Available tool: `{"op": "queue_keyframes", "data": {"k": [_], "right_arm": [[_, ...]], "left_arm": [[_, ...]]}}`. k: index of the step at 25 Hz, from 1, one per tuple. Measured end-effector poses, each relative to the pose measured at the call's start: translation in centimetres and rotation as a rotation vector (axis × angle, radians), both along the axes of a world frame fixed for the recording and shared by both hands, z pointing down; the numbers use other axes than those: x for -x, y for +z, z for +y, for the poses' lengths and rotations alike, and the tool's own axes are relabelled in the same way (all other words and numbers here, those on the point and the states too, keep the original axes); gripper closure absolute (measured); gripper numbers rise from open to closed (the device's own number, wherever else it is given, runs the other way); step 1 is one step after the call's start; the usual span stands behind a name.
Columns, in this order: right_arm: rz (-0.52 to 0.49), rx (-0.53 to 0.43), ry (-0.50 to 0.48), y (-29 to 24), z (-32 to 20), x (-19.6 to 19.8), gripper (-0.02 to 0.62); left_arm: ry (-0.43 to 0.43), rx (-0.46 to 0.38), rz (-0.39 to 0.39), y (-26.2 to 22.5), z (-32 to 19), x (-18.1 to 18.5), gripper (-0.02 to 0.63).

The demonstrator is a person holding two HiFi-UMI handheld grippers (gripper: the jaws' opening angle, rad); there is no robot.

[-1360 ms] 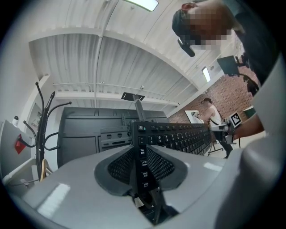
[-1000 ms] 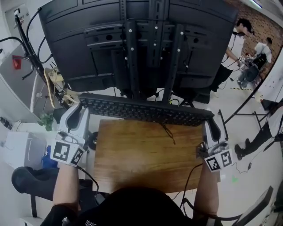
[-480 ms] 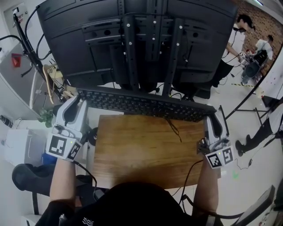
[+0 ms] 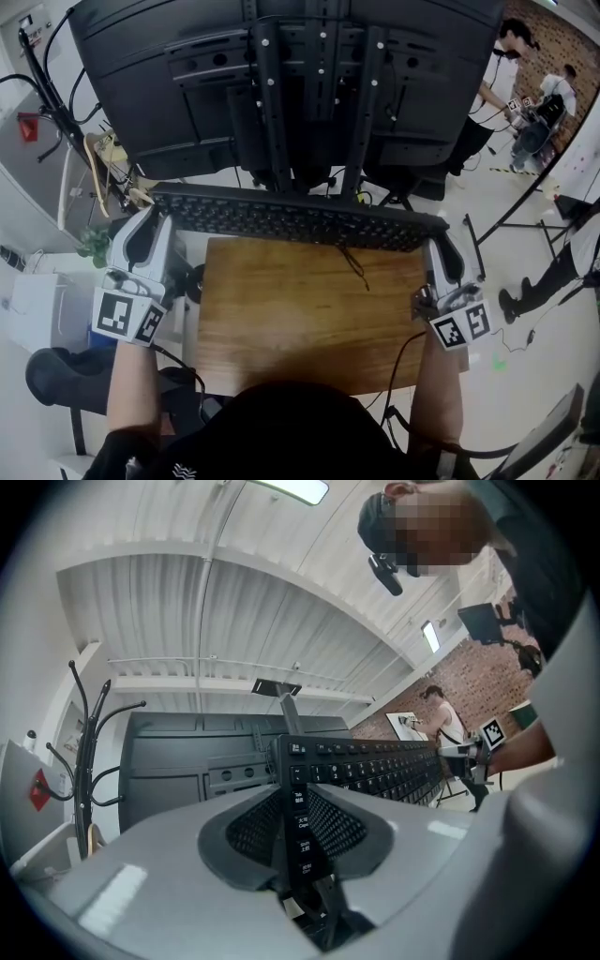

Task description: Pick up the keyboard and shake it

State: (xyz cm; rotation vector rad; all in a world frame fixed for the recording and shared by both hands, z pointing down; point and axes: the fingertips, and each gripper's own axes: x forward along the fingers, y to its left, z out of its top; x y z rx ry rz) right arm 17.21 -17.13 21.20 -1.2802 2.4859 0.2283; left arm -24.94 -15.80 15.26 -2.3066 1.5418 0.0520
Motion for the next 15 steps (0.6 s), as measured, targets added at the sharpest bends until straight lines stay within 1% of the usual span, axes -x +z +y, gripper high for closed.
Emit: {"op": "queue_keyframes", "data": {"k": [7,15], "right_arm": [[0.016,-0.003,-0.021,-0.4,-0.7,1.2,0.499],[0.019,-0.001,-0.021,-0.2,-1.1,2.1,0.499]], "left_arm": [[-0.023,0.004,0.031,-0.2,-0.1,1.3,0.520],[-0.027,0.011,0.047,-0.1,-0.3,2.1,0.520]]}}
